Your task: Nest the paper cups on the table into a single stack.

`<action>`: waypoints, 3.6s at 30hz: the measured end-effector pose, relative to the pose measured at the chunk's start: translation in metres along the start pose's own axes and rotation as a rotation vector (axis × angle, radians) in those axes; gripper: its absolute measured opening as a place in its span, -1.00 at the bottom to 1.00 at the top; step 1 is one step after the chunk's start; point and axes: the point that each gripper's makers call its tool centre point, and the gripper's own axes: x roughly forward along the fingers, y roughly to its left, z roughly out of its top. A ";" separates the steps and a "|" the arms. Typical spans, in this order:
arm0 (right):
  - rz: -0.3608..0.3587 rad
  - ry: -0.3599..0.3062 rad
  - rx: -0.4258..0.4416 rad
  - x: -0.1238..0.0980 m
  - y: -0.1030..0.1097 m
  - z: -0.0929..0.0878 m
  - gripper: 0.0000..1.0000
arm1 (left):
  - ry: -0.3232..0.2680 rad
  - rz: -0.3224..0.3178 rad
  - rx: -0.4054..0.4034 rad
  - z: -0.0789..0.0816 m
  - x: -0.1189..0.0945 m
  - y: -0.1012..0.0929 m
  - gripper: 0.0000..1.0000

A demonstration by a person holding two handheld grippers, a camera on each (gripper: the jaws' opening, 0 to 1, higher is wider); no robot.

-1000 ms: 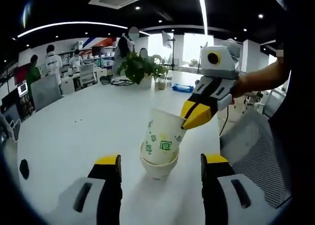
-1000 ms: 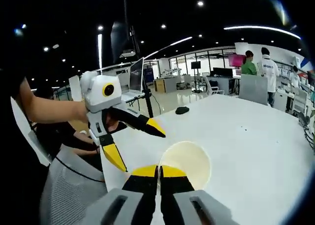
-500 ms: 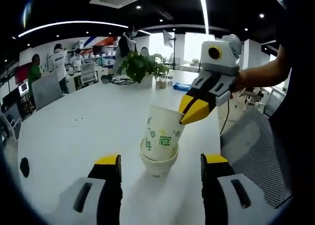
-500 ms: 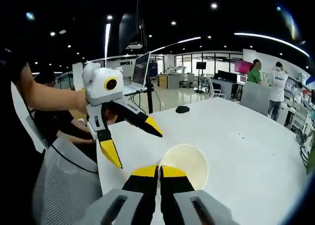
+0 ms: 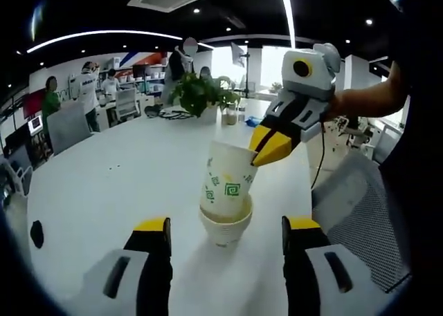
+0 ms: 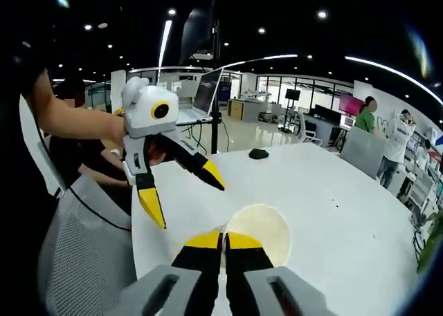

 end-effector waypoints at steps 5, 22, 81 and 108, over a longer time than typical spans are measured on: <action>0.019 0.037 -0.049 0.001 0.001 -0.003 -1.00 | 0.006 -0.001 0.003 -0.002 0.001 0.000 0.27; 0.112 0.151 -0.182 0.013 0.011 -0.011 -1.00 | 0.015 0.005 0.002 -0.004 0.000 -0.007 0.25; -0.050 0.017 0.017 0.025 -0.011 -0.026 -0.04 | 0.054 0.063 -0.003 -0.032 0.022 -0.004 0.30; -0.071 -0.046 0.184 0.045 -0.009 -0.056 0.10 | 0.058 0.063 -0.007 -0.048 0.071 0.002 0.19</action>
